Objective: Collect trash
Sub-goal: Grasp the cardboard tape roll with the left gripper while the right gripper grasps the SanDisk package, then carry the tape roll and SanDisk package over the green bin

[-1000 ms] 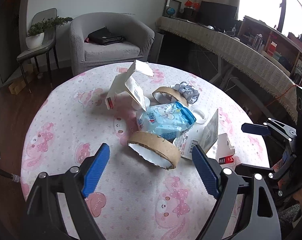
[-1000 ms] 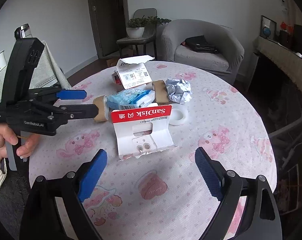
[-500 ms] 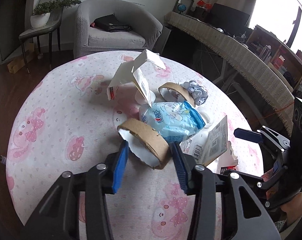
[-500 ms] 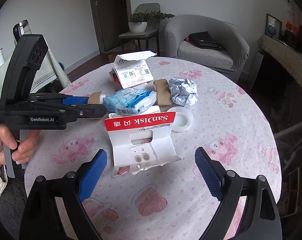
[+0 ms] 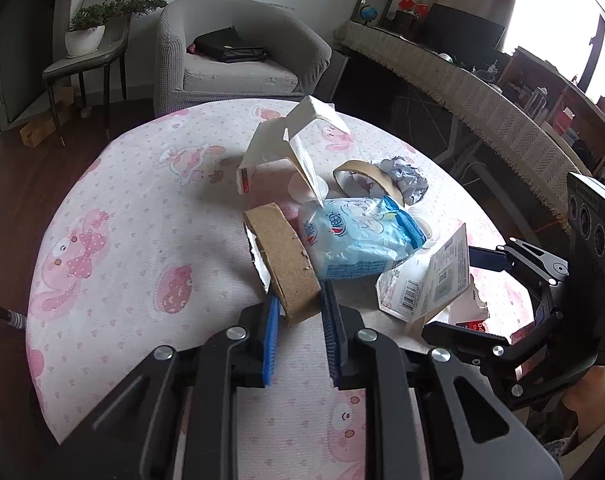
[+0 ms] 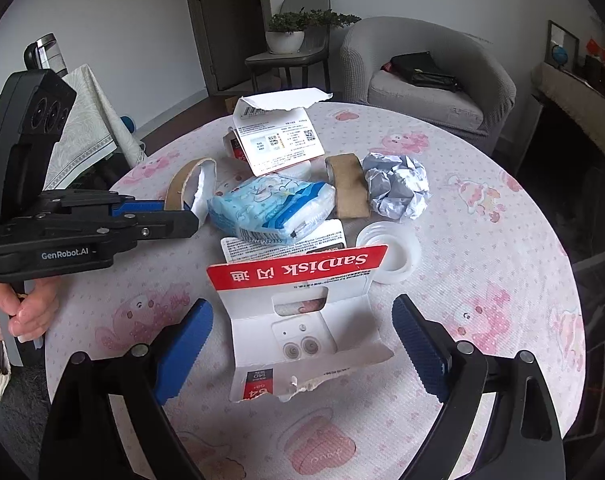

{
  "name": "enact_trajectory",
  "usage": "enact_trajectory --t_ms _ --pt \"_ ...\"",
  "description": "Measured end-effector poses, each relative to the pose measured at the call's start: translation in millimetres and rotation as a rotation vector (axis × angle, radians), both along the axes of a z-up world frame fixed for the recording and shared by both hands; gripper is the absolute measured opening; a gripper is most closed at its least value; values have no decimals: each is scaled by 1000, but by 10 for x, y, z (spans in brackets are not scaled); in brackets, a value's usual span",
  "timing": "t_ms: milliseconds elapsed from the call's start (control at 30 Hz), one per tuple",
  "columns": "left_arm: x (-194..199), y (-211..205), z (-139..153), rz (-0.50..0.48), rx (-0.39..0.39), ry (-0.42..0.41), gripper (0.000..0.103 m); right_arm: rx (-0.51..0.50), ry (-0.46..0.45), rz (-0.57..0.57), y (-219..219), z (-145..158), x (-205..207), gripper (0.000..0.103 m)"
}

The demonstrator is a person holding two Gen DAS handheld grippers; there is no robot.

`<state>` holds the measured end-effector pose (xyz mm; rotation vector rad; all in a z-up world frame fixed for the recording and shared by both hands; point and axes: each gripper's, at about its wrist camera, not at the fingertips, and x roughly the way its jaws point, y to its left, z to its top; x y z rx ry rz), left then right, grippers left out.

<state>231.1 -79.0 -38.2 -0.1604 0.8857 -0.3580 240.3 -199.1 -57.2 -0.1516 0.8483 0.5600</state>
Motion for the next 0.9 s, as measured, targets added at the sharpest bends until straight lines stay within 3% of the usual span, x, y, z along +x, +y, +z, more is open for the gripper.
enact_trajectory --t_ms 567,700,900 --pt "-187 314 115 7 19 -14 22 -34 17 -36 219 -33 194 92" --pt "-227 402 162 18 28 -24 22 -41 23 -62 216 2 219 73" --pt "-327 538 260 24 21 -45 22 -18 67 -90 174 23 172 73"
